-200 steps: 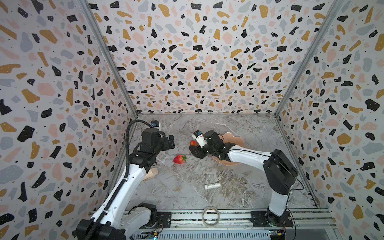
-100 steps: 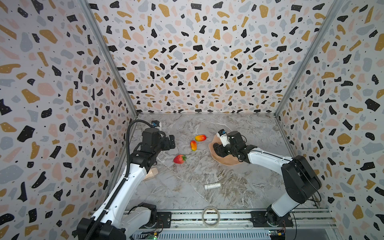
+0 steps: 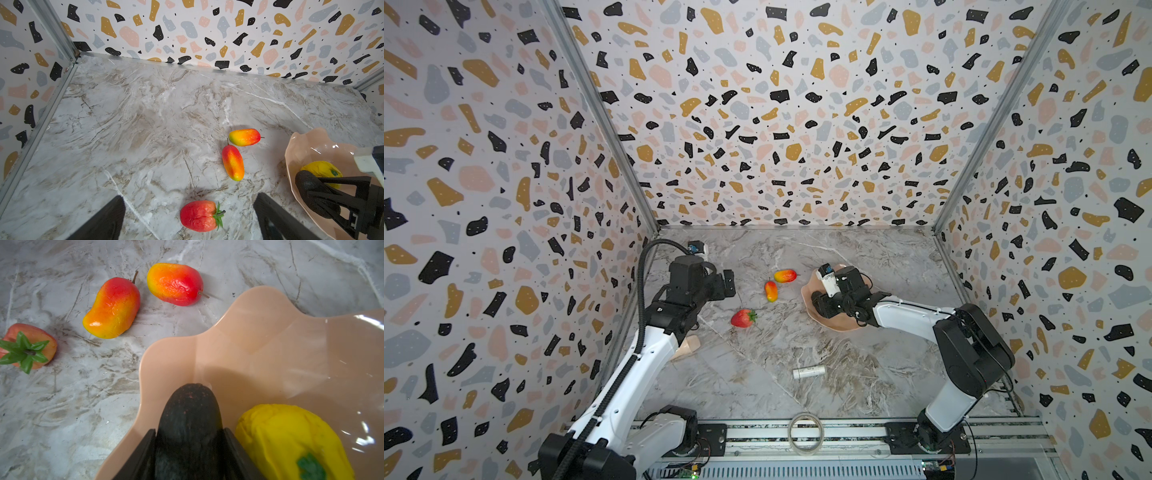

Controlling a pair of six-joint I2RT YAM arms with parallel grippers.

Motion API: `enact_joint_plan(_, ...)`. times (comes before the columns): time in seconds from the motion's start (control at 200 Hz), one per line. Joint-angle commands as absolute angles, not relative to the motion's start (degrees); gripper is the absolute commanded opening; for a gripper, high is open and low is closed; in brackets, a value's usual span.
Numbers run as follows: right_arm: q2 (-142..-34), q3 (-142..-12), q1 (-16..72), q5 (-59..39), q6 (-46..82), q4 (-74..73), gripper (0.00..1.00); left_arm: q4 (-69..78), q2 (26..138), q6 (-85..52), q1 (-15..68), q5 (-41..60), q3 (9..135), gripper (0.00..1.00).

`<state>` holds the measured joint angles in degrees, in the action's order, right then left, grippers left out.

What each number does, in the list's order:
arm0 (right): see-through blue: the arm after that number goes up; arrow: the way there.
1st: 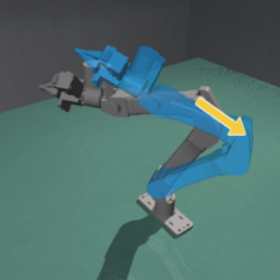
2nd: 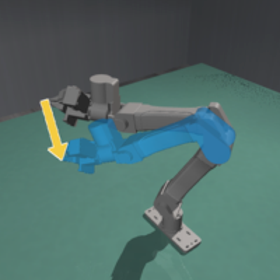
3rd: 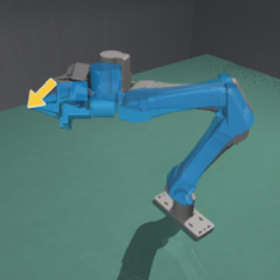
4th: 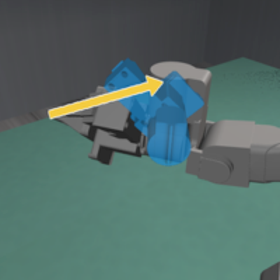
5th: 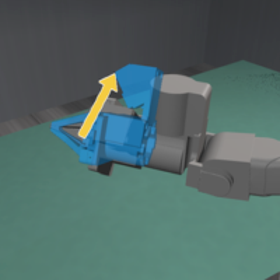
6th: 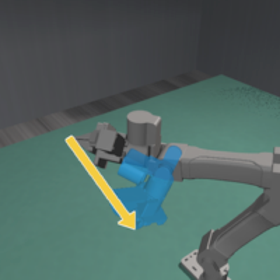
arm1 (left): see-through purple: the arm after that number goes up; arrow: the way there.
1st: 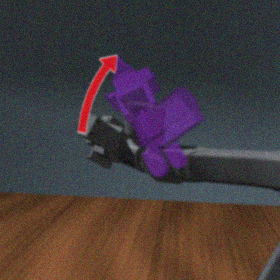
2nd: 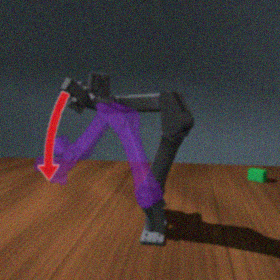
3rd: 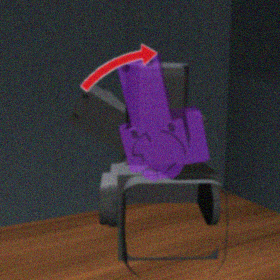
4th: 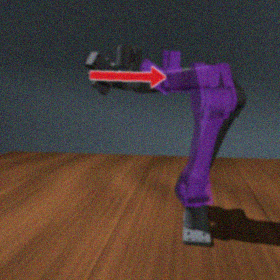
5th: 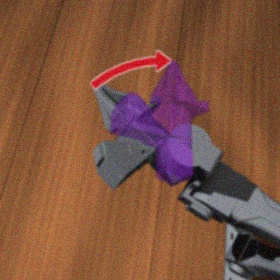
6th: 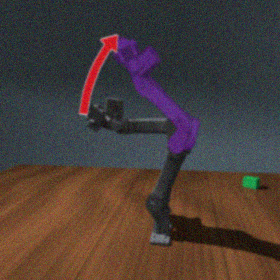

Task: Place and organize the fake fruits in the fruit bowl
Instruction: 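Carry the avocado with the right gripper and release it in the bowl, then reach the right gripper to the red strawberry and grasp it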

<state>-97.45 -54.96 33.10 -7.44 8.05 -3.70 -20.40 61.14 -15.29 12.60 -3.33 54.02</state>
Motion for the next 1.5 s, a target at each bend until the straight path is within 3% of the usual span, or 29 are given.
enact_joint_plan(0.0, -96.11, -56.15, 33.05, -6.14, 7.29, -3.39, 0.57, -17.88, 61.51, -15.64, 13.00, -2.29, 53.79, 1.00)
enact_joint_plan(0.381, -92.02, -60.14, 34.29, -8.38, 5.74, -1.14, 0.65, -17.56, 61.61, -15.59, 13.18, -2.22, 53.95, 1.00)
enact_joint_plan(0.446, -91.41, -61.35, 35.56, -9.91, 4.95, -1.29, 0.71, -17.43, 61.61, -15.57, 13.18, -2.20, 54.05, 1.00)
enact_joint_plan(0.531, -92.13, -62.56, 37.76, -13.44, 3.69, -3.07, 0.91, -17.35, 61.66, -15.61, 13.18, -2.20, 54.14, 0.99)
enact_joint_plan(0.611, -94.31, -63.66, 39.57, -17.76, 4.36, -6.17, 1.00, -17.24, 61.79, -15.65, 13.18, -2.14, 54.14, 1.00)
enact_joint_plan(1.046, -114.17, -77.51, 46.88, -28.70, 8.97, -14.79, 0.99, -19.71, 60.21, -14.90, 13.27, -4.37, 54.36, 1.00)
enact_joint_plan(1.492, -127.47, -85.42, 50.00, -30.53, 11.54, -15.55, 0.97, -26.98, 62.35, -13.14, 15.29, -13.27, 56.49, 1.00)
